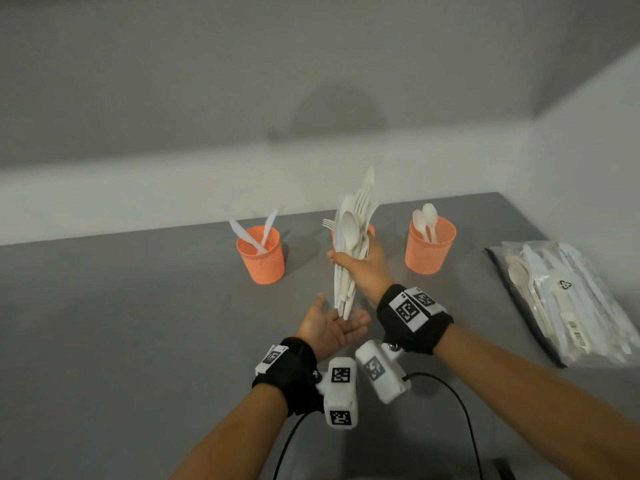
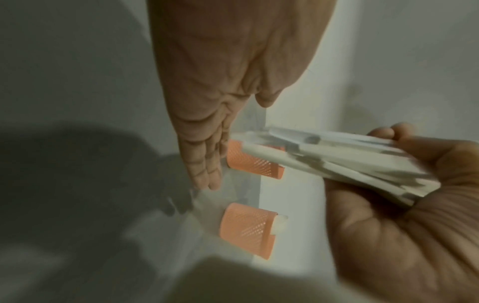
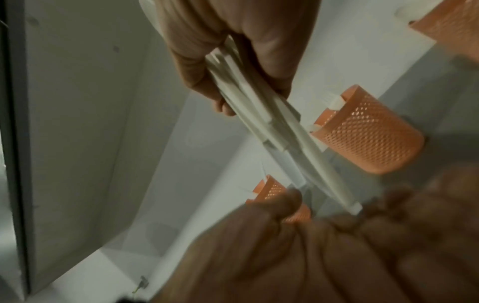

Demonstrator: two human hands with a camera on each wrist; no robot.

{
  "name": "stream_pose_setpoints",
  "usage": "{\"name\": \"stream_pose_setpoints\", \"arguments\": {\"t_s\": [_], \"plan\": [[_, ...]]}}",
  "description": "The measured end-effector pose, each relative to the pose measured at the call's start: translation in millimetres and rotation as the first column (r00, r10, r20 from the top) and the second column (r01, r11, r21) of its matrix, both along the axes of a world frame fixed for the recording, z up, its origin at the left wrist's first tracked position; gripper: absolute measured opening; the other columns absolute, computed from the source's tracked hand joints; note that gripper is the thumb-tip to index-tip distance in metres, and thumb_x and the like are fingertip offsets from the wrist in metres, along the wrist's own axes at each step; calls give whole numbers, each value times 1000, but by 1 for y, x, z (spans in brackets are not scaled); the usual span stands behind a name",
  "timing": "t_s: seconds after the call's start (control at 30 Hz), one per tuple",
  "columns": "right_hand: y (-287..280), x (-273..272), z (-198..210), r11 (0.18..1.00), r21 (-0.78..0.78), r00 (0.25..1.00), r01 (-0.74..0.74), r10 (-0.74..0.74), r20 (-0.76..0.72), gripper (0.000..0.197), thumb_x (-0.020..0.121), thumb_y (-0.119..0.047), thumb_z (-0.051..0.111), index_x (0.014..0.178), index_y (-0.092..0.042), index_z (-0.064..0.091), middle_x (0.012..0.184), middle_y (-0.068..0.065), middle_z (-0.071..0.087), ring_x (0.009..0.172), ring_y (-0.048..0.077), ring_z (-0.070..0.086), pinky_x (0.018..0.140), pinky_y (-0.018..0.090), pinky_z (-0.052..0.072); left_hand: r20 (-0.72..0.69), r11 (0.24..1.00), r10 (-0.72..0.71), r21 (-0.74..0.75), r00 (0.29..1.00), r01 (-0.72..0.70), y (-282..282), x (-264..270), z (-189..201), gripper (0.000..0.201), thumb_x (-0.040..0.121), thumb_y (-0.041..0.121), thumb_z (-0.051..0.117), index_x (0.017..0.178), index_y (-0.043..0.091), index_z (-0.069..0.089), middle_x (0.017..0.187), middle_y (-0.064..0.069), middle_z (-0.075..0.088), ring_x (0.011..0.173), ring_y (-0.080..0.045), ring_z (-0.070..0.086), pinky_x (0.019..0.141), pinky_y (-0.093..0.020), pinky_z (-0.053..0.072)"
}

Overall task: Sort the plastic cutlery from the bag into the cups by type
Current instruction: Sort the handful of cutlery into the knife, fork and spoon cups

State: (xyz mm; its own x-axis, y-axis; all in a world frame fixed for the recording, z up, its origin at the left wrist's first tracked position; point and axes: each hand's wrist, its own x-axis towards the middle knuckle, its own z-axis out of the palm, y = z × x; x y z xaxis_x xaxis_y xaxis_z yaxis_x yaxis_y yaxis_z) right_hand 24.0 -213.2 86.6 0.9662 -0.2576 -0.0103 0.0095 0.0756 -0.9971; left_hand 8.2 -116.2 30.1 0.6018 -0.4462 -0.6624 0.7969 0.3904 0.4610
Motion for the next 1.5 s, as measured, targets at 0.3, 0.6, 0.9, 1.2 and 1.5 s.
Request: {"name": "stream_pose_setpoints", "arguments": {"t_s": [0.3,0.6,0.9,1.2,1.5], "plan": [[12,-13,-7,1000,13,998,-7,6,70,45,79,8,65,108,-23,50,96,-5,59,94,12,56,71,7,49,137,995,-3,-101,991,17,2,6,42,40,101,26,24,96,6,59,70,-10,73,60,-20,71,54,-32,58],[11,-13,-18,999,-28,999,-33,33,14,43,78,2,68,111,-18,50,93,-5,61,85,5,60,74,14,49,234,991,-130,1,963,133,5,-1,47,38,101,34,24,110,15,55,87,-4,68,74,-15,64,61,-25,54],[-14,-4,-29,980,158,972,-118,146,-184,6,87,-11,61,89,-10,56,67,6,60,57,17,64,58,28,54,348,802,-466,554,813,223,24,13,43,16,94,18,48,92,11,62,89,-2,64,81,-15,60,83,-32,54],[-37,-1,-35,928,229,894,-293,351,-279,10,87,-9,61,95,-13,59,82,7,70,62,12,60,55,20,50,634,808,-248,552,732,-205,4,55,70,20,89,30,59,96,11,57,82,-1,56,68,-12,53,57,-23,45],[-51,3,-39,874,259,837,-410,474,-274,14,87,-7,59,99,-13,62,90,8,72,74,18,68,62,24,55,624,696,-249,647,741,-312,-17,55,57,13,92,10,46,82,6,53,78,-15,63,68,-27,61,73,-41,55]]}}
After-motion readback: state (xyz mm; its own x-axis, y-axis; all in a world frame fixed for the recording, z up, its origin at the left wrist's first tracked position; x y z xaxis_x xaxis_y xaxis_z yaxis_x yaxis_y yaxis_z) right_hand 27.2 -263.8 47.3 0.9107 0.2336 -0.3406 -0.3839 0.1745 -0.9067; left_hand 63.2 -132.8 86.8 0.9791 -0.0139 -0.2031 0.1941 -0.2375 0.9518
